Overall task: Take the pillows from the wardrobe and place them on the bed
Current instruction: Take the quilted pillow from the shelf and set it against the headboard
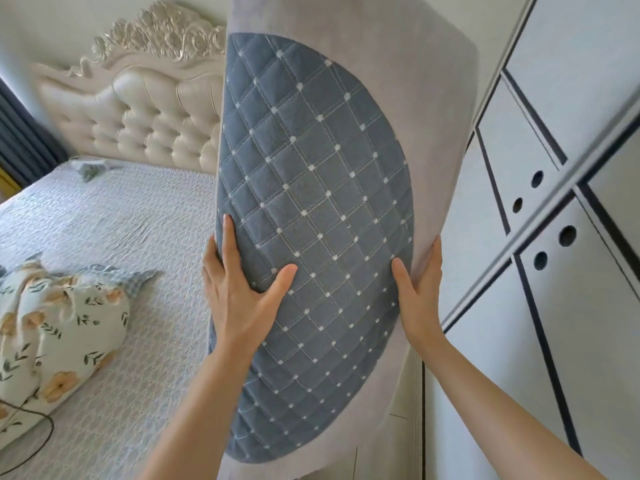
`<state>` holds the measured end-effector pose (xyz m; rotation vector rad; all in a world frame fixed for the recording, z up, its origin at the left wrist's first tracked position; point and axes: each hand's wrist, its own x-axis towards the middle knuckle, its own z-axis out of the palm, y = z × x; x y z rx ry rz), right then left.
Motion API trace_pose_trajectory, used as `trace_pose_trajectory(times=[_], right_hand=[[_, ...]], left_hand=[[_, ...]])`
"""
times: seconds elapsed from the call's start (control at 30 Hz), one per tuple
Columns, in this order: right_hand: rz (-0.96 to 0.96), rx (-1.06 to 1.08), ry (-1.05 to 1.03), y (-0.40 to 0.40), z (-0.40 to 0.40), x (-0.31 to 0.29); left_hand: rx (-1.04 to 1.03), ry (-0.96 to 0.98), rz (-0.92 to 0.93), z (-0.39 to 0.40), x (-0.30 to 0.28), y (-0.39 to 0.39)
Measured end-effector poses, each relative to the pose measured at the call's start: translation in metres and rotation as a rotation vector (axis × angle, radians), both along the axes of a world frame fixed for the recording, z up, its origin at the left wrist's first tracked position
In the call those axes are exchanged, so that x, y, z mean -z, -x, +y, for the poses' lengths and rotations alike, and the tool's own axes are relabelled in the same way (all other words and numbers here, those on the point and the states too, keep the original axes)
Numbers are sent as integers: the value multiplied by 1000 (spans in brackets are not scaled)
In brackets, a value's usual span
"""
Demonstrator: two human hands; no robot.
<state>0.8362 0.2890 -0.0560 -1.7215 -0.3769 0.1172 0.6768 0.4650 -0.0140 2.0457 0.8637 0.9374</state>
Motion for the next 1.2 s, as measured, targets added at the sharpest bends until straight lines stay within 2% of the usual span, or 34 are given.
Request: trace_pose_trajectory(times=[0.53,0.83,1.2], right_hand=[[-44,-38,60,-229,160,11],[-111,-174,90,-326,272,14],[-191,-431,197,-433,415,34]], left_hand=[[-117,143,-96,150,48,-216],[-252,213,-157,239,68,-288],[-603,319,-216,315,100,-366]])
